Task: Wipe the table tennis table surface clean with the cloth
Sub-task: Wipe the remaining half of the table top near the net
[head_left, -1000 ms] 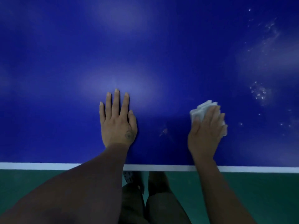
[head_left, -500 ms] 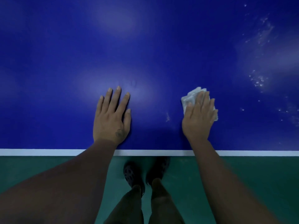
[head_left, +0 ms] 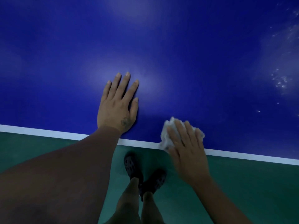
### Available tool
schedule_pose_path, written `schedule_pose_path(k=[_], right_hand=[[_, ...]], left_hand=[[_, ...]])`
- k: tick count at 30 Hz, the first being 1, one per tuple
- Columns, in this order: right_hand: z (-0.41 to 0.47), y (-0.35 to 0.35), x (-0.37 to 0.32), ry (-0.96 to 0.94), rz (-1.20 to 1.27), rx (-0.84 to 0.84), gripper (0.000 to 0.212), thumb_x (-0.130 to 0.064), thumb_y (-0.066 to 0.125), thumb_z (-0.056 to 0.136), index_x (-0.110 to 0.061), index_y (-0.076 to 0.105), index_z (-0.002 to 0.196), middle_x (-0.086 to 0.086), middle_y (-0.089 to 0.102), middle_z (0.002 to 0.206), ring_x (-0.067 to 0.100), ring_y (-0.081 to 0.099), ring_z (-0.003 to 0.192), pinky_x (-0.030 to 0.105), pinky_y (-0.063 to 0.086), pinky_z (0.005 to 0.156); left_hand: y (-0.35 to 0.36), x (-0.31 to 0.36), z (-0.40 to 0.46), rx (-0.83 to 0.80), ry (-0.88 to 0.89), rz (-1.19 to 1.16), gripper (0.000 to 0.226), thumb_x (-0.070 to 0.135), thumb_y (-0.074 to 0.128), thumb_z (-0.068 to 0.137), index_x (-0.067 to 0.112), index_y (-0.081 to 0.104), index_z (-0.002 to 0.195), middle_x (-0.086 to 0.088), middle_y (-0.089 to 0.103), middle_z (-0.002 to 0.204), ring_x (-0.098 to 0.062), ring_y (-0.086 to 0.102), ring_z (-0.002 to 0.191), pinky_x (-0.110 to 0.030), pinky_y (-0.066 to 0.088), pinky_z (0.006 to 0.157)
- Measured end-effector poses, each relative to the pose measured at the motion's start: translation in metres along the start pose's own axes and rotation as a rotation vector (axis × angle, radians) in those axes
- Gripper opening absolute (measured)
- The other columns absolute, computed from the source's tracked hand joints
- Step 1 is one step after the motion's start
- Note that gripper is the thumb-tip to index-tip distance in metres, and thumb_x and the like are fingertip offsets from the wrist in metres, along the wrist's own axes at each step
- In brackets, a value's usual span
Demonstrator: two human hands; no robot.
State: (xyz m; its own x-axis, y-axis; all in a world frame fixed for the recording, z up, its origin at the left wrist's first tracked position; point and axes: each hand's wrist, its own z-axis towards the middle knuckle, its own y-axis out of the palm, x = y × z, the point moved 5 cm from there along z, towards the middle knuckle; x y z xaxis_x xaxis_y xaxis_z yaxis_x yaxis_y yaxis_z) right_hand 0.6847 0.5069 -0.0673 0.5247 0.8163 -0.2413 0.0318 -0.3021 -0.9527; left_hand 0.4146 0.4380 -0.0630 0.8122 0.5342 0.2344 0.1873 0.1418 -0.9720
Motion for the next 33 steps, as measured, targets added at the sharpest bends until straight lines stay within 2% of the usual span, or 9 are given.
schedule_pose_path(k=[4,7,10,13,17,22,25,30,33], right_hand=[[0.015,-0.013,0.042,0.235,0.005,0.067,0.057,-0.038,0.026,0.115,-0.019,0.026,0.17,0.007,0.014,0.179,0.034,0.009,0.165,0.066,0.015,0.128],[0.074,-0.019,0.03,0.382,0.015,0.122,0.06,-0.044,0.021,0.116,-0.02,0.021,0.171,0.008,0.009,0.179,0.036,0.006,0.165,0.065,0.009,0.13],[0.097,-0.01,-0.024,0.275,-0.004,0.108,0.062,-0.051,0.025,0.116,-0.023,0.019,0.171,0.008,0.009,0.179,0.037,0.007,0.165,0.062,0.006,0.131],[0.049,0.008,-0.062,0.091,0.028,0.057,0.061,-0.05,0.038,0.114,-0.027,0.025,0.17,0.006,0.012,0.179,0.032,0.008,0.165,0.059,0.009,0.132],[-0.012,0.012,-0.031,0.054,0.028,-0.034,0.059,-0.053,0.03,0.115,-0.032,0.022,0.17,0.0,0.009,0.18,0.031,0.007,0.166,0.062,0.012,0.131],[0.029,-0.009,0.023,0.315,-0.01,0.112,0.058,-0.042,0.029,0.117,-0.019,0.025,0.17,0.01,0.013,0.178,0.037,0.009,0.165,0.064,0.012,0.13],[0.082,-0.013,0.003,0.48,0.024,0.203,0.059,-0.047,0.026,0.116,-0.023,0.023,0.17,0.009,0.012,0.179,0.039,0.009,0.164,0.065,0.01,0.13],[0.06,0.01,-0.079,0.208,0.023,0.124,0.057,-0.048,0.026,0.117,-0.028,0.022,0.17,0.006,0.011,0.179,0.033,0.007,0.165,0.06,0.008,0.132],[0.01,0.016,-0.064,0.083,-0.024,0.047,0.059,-0.036,0.037,0.116,-0.027,0.018,0.171,0.007,0.005,0.179,0.034,0.002,0.165,0.061,0.009,0.131]], left_hand=[[0.0,0.001,-0.001,0.003,-0.001,-0.005,0.055,0.04,0.035,0.113,0.024,0.034,0.166,-0.003,0.022,0.176,-0.026,0.011,0.165,-0.051,0.015,0.132],[0.001,0.0,-0.001,-0.008,0.002,0.012,0.056,0.04,0.033,0.113,0.025,0.032,0.167,-0.002,0.019,0.177,-0.024,0.009,0.165,-0.049,0.012,0.133],[0.001,0.0,-0.001,-0.003,0.004,0.015,0.055,0.04,0.033,0.113,0.025,0.034,0.166,-0.002,0.02,0.176,-0.025,0.011,0.165,-0.049,0.012,0.133],[0.001,-0.001,-0.002,0.014,0.004,-0.008,0.055,0.039,0.036,0.113,0.024,0.037,0.165,-0.003,0.022,0.176,-0.026,0.013,0.164,-0.049,0.013,0.133],[-0.001,0.001,-0.001,0.026,0.007,-0.011,0.055,0.039,0.037,0.112,0.022,0.038,0.164,-0.004,0.024,0.175,-0.028,0.015,0.164,-0.051,0.015,0.132],[0.001,0.001,-0.002,0.009,0.009,-0.01,0.056,0.039,0.034,0.113,0.023,0.034,0.166,-0.004,0.021,0.176,-0.027,0.012,0.164,-0.051,0.013,0.132],[0.0,0.002,-0.003,0.028,0.008,-0.028,0.054,0.039,0.035,0.113,0.023,0.036,0.165,-0.004,0.024,0.175,-0.027,0.014,0.164,-0.051,0.014,0.132],[0.0,0.001,-0.004,0.029,0.005,-0.043,0.054,0.04,0.034,0.113,0.024,0.037,0.165,-0.003,0.024,0.175,-0.027,0.015,0.164,-0.05,0.013,0.133],[-0.001,0.0,-0.004,0.04,0.012,-0.055,0.053,0.04,0.035,0.113,0.023,0.039,0.164,-0.004,0.025,0.175,-0.027,0.016,0.164,-0.05,0.013,0.132]])
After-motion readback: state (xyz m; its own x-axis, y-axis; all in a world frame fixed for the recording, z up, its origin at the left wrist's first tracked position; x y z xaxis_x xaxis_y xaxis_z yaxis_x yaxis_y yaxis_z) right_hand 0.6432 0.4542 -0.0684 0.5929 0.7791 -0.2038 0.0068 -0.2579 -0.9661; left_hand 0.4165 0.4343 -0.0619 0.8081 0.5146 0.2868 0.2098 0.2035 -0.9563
